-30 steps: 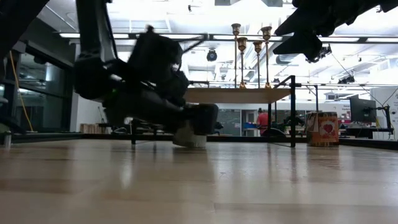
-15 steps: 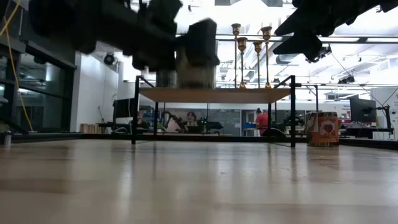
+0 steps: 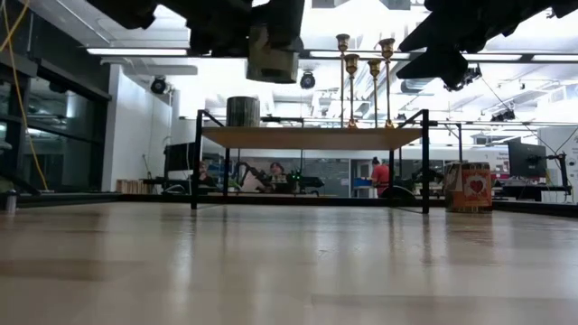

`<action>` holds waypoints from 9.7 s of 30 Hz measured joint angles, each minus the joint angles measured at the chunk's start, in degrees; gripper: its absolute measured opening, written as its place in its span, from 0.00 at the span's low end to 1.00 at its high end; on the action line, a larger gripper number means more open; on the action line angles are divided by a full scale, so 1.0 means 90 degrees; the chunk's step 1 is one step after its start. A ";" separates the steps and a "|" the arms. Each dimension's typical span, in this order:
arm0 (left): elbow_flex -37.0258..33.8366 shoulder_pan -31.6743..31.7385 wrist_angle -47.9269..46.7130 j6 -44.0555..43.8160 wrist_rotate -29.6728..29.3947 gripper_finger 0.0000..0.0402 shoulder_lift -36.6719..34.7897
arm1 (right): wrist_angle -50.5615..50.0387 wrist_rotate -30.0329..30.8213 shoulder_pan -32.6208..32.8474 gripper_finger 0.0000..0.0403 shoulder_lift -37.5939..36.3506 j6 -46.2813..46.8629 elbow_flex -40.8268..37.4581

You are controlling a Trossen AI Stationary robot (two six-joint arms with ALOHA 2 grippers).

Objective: Pick & Place candle stick holders
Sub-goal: Put the silver scented candle on the shelf, then align the silver scented candle on the shelf with the silver scented candle

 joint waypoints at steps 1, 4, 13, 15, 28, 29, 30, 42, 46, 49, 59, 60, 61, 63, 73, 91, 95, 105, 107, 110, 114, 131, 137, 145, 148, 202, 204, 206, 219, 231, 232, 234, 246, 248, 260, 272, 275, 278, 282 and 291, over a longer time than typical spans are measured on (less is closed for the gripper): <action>0.0022 0.0071 -0.0111 0.0004 0.0029 0.89 -0.0042 | 0.0000 0.0000 0.0002 0.69 0.0000 -0.0001 0.0000; 0.0123 0.0293 -0.0378 0.0006 0.0117 0.89 -0.0064 | -0.0001 -0.0001 0.0001 0.69 0.0001 0.0000 0.0000; 0.0283 0.1054 -0.0438 -0.0107 0.0358 0.89 -0.0062 | -0.0002 -0.0001 0.0000 0.69 0.0000 -0.0001 0.0000; 0.0335 0.1269 -0.0542 -0.0240 0.0313 0.89 -0.0062 | -0.0002 -0.0001 0.0000 0.69 0.0000 -0.0001 0.0000; 0.1462 0.2274 -0.2390 -0.1812 0.0725 0.89 0.0507 | -0.0004 0.0000 0.0001 0.69 0.0000 0.0001 0.0000; 0.1574 0.2302 -0.2381 -0.1779 0.0720 0.89 0.0604 | -0.0004 -0.0001 0.0002 0.69 0.0000 -0.0001 0.0000; 0.1673 0.2322 -0.2370 -0.1733 0.0601 0.89 0.0691 | 0.0000 -0.0001 0.0000 0.69 0.0000 0.0000 0.0000; 0.1941 0.2490 -0.2505 -0.2448 -0.0380 0.89 0.1297 | -0.0002 -0.0001 0.0002 0.69 0.0000 0.0001 0.0000; 0.1941 0.2583 -0.2544 -0.2785 -0.0398 0.89 0.1298 | -0.0002 0.0000 0.0000 0.69 0.0000 0.0001 0.0000; 0.1941 0.2699 -0.2554 -0.2881 -0.0397 0.89 0.1298 | -0.0002 -0.0001 0.0000 0.69 0.0001 0.0001 0.0000; 0.2135 0.2957 -0.2489 -0.2832 -0.0049 0.89 0.1501 | -0.0001 -0.0001 0.0001 0.69 0.0000 0.0001 0.0000; 0.2197 0.2957 -0.2451 -0.2797 -0.0072 0.89 0.1551 | -0.0001 0.0000 0.0000 0.69 0.0000 0.0000 0.0000; 0.2212 0.2957 -0.2502 -0.2726 -0.0070 0.89 0.1568 | 0.0000 -0.0001 0.0000 0.69 0.0001 0.0000 0.0000; 0.2269 0.3001 -0.2573 -0.2638 -0.0050 0.89 0.1625 | 0.0000 0.0001 0.0000 0.69 0.0000 -0.0001 0.0000; 0.2439 0.3083 -0.2657 -0.2604 -0.0249 0.89 0.1798 | 0.0000 -0.0001 0.0000 0.69 0.0000 0.0001 0.0000; 0.2439 0.3164 -0.2760 -0.2793 -0.0179 0.91 0.1798 | -0.0002 -0.0001 0.0001 0.69 0.0000 0.0000 0.0000; 0.2437 0.3161 -0.2834 -0.2799 -0.0008 0.92 0.1798 | -0.0002 -0.0001 0.0002 0.69 0.0000 -0.0001 0.0000; 0.2434 0.3161 -0.2816 -0.2854 -0.0271 0.93 0.1798 | -0.0003 -0.0001 0.0000 0.69 0.0002 0.0001 0.0000; 0.2434 0.3159 -0.2812 -0.2945 -0.0273 0.93 0.1798 | -0.0002 -0.0001 0.0002 0.69 0.0000 0.0001 0.0000; 0.2434 0.3159 -0.2812 -0.3026 -0.0281 0.93 0.1798 | -0.0005 -0.0001 0.0001 0.69 0.0000 0.0000 0.0000; 0.2432 0.3159 -0.2808 -0.3065 -0.0286 0.93 0.1796 | -0.0005 -0.0001 0.0002 0.69 0.0002 0.0001 0.0000; 0.2429 0.3115 -0.2934 -0.3121 -0.0279 0.93 0.1796 | -0.0005 -0.0001 0.0001 0.69 0.0000 -0.0001 0.0000; 0.2429 0.3115 -0.2991 -0.3126 -0.0100 0.93 0.1791 | -0.0003 -0.0001 0.0001 0.69 0.0000 0.0001 0.0000; 0.2429 0.3118 -0.2976 -0.3130 0.0403 0.93 0.1784 | -0.0005 -0.0001 0.0002 0.69 0.0000 0.0001 0.0000; 0.2429 0.3115 -0.2974 -0.3133 0.0467 0.93 0.1781 | -0.0003 -0.0001 0.0002 0.69 0.0000 0.0001 0.0000; 0.2432 0.2675 -0.3652 -0.3002 -0.0118 1.00 0.1791 | -0.0005 -0.0001 0.0000 0.69 0.0002 -0.0001 0.0000; 0.2430 0.2634 -0.3839 -0.3001 -0.0190 1.00 0.1756 | -0.0003 -0.0001 0.0002 0.69 0.0000 -0.0001 0.0000; 0.2429 0.2603 -0.3962 -0.3001 -0.0212 1.00 0.1729 | -0.0005 -0.0001 0.0002 0.69 0.0001 -0.0001 0.0000; 0.2420 0.2378 -0.5162 -0.2978 0.0123 1.00 0.1245 | -0.0005 -0.0001 0.0002 0.69 0.0000 -0.0001 0.0000; 0.2420 0.1666 -0.6856 -0.2954 0.0302 1.00 0.0391 | 0.0001 -0.0001 0.0001 0.69 0.0002 -0.0001 0.0000; 0.2425 0.1600 -0.6940 -0.2953 0.0323 1.00 0.0316 | 0.0002 -0.0001 0.0002 0.69 0.0002 -0.0001 0.0000; 0.2428 0.1493 -0.7508 -0.3004 0.0436 1.00 0.0059 | 0.0000 -0.0001 0.0001 0.69 0.0002 -0.0001 0.0000; 0.2423 0.1240 -1.0650 -0.5092 0.1423 1.00 -0.1350 | 0.0031 -0.0001 0.0002 0.69 0.0007 0.0001 0.0000; 0.2434 0.1238 -1.0814 -0.5176 0.1432 0.99 -0.1487 | 0.0052 -0.0001 0.0000 0.69 0.0005 -0.0001 0.0002; 0.2095 0.1238 -1.0961 -0.4945 0.2475 0.65 -0.2562 | 0.0075 -0.0001 0.0001 0.69 0.0018 -0.0001 0.0000; 0.0791 0.1238 -0.9987 -0.4329 0.3951 0.10 -0.4375 | 0.0061 -0.0001 0.0000 0.69 0.0019 -0.0001 0.0000; 0.0301 0.1235 -0.9774 -0.4330 0.4253 0.02 -0.4803 | 0.0064 -0.0001 0.0000 0.69 0.0017 -0.0001 0.0000; -0.0158 0.1242 -0.9622 -0.4333 0.4547 0.03 -0.5310 | 0.0070 -0.0001 0.0002 0.69 0.0019 -0.0001 0.0000; -0.0696 0.1241 -0.9361 -0.4384 0.4887 0.03 -0.5909 | 0.0087 -0.0001 0.0002 0.69 0.0019 0.0001 0.0000; -0.1619 0.1240 -0.8421 -0.3752 0.6127 0.03 -0.7072 | 0.0081 0.0000 0.0001 0.69 0.0018 0.0000 0.0000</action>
